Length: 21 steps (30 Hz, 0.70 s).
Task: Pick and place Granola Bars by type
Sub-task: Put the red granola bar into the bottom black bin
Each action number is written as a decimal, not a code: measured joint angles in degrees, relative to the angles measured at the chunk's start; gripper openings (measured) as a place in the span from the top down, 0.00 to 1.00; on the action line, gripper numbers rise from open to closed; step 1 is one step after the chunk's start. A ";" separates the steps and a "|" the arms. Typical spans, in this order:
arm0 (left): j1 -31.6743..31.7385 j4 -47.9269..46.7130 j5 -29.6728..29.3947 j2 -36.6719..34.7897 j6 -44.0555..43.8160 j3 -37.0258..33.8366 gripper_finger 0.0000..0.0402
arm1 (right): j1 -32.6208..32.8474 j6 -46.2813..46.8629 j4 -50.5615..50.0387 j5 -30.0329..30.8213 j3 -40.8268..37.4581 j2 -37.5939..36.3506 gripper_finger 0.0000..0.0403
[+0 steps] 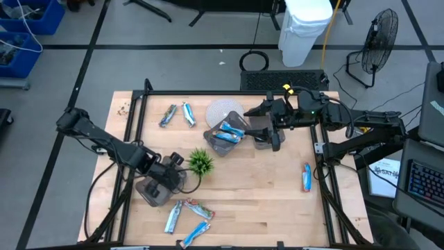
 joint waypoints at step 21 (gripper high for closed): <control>1.85 13.98 -0.71 0.00 2.38 -13.08 0.95 | -0.04 -0.46 0.00 0.39 0.00 0.00 0.29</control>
